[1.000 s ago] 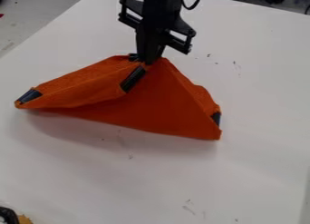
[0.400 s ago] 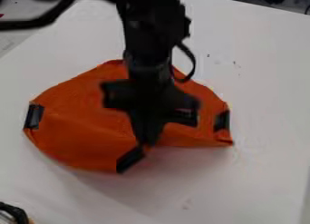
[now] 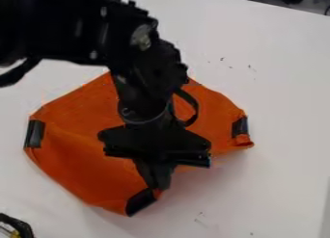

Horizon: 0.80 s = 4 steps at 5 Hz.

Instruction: Unfold the cloth from top right to bottom left.

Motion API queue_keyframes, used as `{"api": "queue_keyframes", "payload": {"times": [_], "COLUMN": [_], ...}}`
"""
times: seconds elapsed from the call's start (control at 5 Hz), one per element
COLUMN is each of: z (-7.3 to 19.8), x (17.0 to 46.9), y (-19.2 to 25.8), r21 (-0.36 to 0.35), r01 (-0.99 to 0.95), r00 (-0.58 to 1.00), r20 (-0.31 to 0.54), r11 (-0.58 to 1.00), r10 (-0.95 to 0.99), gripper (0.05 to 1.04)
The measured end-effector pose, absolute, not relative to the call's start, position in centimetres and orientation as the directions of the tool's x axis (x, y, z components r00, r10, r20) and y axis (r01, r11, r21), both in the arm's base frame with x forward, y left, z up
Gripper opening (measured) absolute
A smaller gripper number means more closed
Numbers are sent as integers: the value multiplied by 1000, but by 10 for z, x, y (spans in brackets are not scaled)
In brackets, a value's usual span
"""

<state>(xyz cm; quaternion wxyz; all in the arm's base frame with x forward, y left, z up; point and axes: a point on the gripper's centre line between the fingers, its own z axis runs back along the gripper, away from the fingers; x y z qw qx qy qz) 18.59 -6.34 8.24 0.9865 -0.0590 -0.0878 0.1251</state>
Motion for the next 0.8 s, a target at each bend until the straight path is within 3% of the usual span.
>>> {"api": "queue_keyframes", "payload": {"times": [0.2,0.6,0.8], "z": [87,96,104], "x": [182,176,177], "y": [-68,-78,-80], "r21": [-129,-75,-36], "r01": [-215,-162,-121], "r00": [956,972,981], "r20": [174,158,150], "r11": [968,984,992], "r10": [236,172,125], "gripper": [219,780,995]}}
